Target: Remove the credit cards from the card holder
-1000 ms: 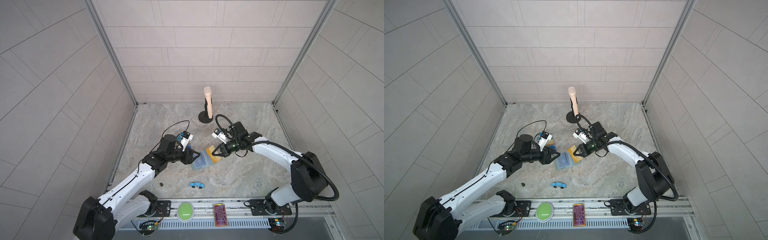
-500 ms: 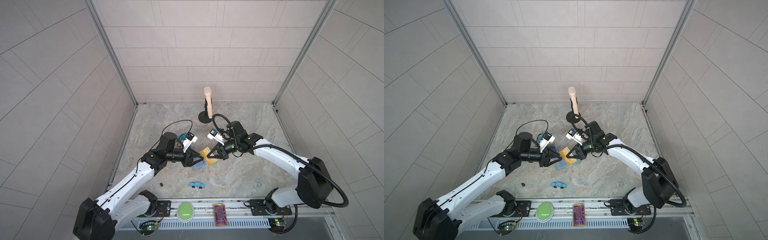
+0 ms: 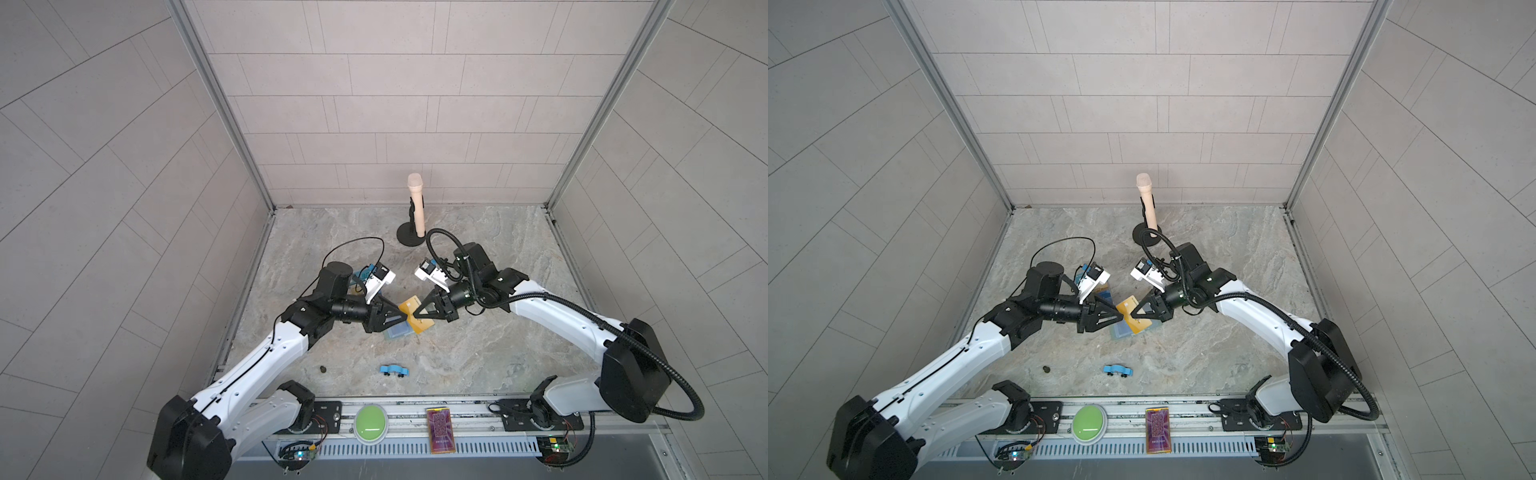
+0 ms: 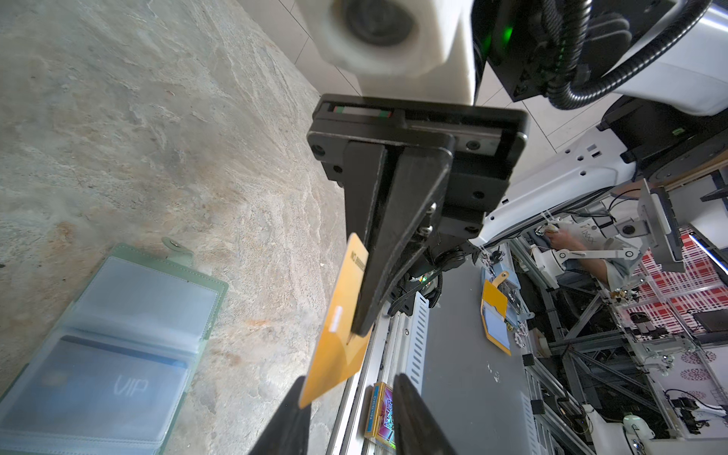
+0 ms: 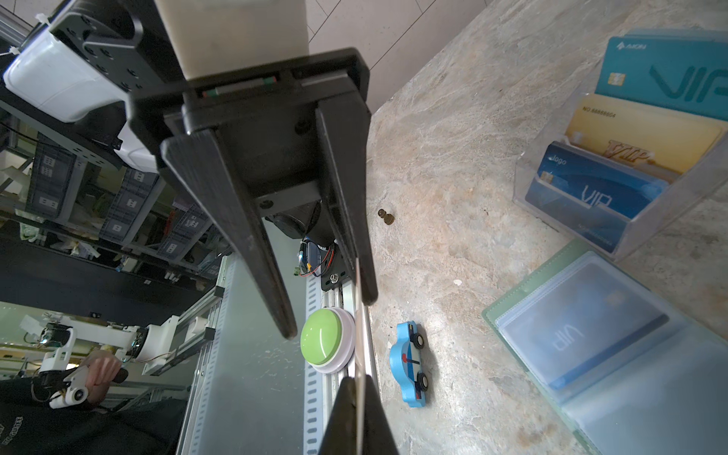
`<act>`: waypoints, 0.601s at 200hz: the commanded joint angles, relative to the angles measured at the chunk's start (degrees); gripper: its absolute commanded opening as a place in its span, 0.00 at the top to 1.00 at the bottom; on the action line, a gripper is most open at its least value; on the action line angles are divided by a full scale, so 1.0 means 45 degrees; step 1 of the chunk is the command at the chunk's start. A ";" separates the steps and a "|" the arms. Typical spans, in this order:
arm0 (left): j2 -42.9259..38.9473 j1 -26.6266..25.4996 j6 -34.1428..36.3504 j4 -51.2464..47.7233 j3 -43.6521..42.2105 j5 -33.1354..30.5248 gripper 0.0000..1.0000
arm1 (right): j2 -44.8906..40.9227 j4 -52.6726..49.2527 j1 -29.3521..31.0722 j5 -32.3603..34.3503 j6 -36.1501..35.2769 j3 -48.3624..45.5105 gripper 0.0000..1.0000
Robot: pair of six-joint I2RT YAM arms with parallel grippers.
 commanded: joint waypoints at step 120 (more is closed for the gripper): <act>0.0378 -0.0032 -0.0065 0.0497 0.0637 0.1055 0.79 | 0.0284 -0.0266 0.0423 -0.0558 -0.1068 0.0454 1.00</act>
